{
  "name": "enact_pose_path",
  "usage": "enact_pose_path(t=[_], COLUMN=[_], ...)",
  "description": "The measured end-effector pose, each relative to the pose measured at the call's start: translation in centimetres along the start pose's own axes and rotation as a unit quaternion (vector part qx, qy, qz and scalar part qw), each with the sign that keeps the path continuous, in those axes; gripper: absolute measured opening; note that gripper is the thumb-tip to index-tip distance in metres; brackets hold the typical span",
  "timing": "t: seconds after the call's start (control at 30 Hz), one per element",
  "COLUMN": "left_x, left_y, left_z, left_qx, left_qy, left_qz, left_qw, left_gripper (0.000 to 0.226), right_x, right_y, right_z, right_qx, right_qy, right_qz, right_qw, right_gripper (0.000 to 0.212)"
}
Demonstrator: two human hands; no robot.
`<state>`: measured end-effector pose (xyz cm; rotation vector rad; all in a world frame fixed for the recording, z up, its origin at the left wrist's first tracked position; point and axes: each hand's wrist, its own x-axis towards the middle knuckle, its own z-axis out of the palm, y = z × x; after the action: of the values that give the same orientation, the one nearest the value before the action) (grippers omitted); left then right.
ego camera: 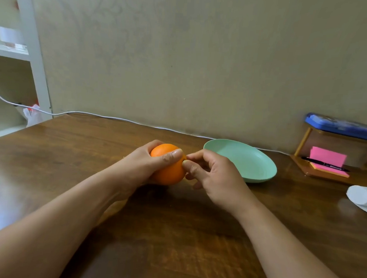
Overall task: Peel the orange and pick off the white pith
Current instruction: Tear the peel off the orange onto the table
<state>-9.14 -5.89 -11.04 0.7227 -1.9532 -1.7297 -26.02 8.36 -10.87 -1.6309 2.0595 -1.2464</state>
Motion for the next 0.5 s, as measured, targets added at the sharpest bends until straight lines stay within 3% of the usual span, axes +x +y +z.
enact_pose_path(t=[0.2, 0.5], left_x=[0.1, -0.1], left_y=[-0.2, -0.1], left_z=[0.0, 1.1], left_qx=[0.07, 0.084], left_qy=[0.011, 0.035], left_qz=[0.011, 0.036], left_qw=[0.997, 0.995], left_gripper=[0.09, 0.079], right_x=[-0.2, -0.1], right_y=[-0.2, -0.7], right_z=[0.0, 0.7], right_qx=[-0.119, -0.141], right_qy=[-0.033, -0.023], right_qz=[-0.029, -0.052], right_qw=[0.992, 0.988], right_gripper=[0.02, 0.01])
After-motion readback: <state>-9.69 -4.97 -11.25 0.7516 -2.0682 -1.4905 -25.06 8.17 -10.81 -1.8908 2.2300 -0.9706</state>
